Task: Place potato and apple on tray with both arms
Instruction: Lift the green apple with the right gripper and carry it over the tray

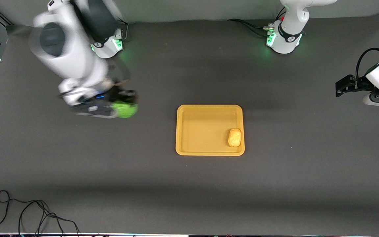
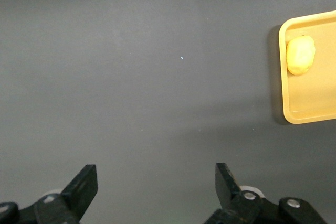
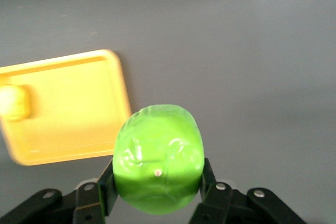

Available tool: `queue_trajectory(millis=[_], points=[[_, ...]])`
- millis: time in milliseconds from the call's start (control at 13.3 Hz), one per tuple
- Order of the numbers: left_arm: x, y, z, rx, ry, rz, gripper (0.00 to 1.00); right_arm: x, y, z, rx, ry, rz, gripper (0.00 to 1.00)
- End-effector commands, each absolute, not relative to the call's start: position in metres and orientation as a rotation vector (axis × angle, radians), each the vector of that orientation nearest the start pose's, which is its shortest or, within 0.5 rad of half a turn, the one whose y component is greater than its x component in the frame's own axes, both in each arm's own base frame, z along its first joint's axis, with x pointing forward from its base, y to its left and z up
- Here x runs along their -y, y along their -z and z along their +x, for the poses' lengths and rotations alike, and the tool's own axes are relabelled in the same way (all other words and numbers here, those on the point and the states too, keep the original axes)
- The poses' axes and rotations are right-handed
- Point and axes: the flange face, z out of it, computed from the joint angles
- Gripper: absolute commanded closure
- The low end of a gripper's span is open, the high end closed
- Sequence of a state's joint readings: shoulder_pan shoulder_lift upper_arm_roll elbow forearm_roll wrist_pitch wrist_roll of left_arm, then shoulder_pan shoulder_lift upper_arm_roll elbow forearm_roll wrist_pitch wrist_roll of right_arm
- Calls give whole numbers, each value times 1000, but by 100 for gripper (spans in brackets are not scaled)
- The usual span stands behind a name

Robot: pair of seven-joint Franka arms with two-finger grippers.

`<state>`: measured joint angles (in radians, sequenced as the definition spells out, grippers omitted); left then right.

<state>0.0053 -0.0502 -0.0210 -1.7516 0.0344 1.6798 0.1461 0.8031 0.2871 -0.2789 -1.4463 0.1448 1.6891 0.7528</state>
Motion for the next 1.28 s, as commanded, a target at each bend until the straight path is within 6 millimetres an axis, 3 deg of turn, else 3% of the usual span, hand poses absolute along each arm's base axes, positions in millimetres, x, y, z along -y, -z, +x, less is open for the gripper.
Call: queue_trajectory(millis=[0,151,226,452,603,829,1055,1205], points=[[5,-577,542,-232,30,-3095,0,-461,-500,529,-529,-62,-3058,71],[5,-573,536,-236,-22,-3095,0,-522,-472,508,-538,-3,-3028,71],[5,-569,534,-250,-39,-3094,0,-539,-452,502,-546,12,-3022,71],[6,-564,536,-252,-40,-3090,0,-580,-362,498,-562,92,-3011,71],[5,-562,538,-255,-33,-3088,0,-586,-308,505,-558,131,-3018,71],[8,-557,535,-263,-71,-3080,0,-583,-249,514,-550,173,-3030,71],[7,-557,535,-260,-73,-3082,0,-584,-218,515,-548,203,-3024,70],[7,-555,535,-263,-81,-3081,0,-588,-210,512,-539,215,-3021,70]])
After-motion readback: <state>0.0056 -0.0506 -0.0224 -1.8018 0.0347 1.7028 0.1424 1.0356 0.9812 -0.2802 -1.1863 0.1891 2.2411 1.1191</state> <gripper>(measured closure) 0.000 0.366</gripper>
